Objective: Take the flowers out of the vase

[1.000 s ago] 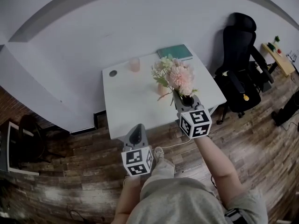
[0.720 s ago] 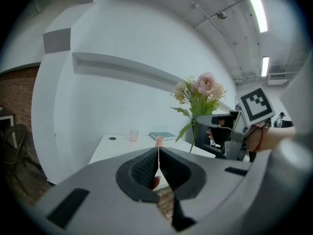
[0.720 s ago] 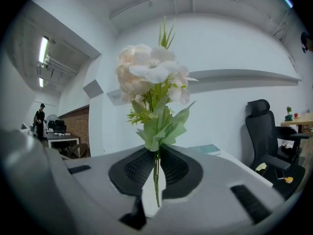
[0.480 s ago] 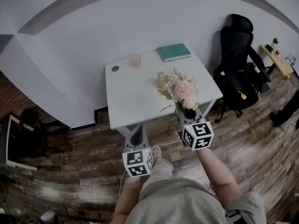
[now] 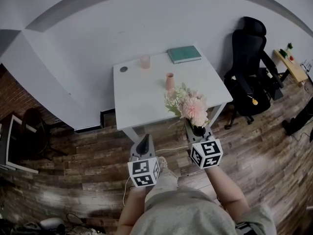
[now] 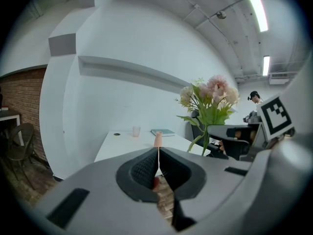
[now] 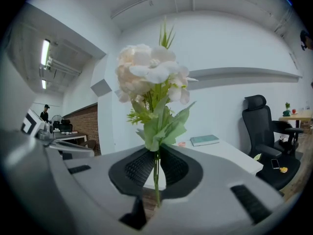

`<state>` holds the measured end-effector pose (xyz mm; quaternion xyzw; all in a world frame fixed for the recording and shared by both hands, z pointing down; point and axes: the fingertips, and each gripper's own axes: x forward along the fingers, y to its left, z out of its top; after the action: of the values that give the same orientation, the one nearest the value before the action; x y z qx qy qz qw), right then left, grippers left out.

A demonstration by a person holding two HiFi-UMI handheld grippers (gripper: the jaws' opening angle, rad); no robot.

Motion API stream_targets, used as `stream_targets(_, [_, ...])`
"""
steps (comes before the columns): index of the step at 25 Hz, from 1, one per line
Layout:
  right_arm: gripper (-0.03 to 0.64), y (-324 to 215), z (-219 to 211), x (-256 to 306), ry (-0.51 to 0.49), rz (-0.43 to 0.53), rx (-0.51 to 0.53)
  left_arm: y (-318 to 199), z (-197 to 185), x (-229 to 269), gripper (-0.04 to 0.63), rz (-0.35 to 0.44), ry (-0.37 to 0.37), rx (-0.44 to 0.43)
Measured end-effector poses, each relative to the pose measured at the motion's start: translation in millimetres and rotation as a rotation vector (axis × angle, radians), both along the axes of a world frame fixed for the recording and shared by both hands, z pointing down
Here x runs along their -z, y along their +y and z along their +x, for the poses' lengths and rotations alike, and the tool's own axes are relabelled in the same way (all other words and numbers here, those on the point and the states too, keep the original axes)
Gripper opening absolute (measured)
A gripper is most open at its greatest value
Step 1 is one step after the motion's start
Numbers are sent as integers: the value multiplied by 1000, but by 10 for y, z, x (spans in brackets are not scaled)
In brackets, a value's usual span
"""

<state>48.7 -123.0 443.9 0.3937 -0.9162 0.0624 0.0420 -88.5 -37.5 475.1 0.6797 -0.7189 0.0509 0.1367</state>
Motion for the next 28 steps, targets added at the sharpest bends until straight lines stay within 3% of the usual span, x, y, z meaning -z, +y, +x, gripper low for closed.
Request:
stream_targets(17, [35, 440, 113, -108, 13, 0, 14, 286, 104, -18, 8, 1, -8, -2])
stream_targets(28, [34, 284, 107, -61, -12, -5, -20, 135, 72, 37, 8, 2, -3, -9])
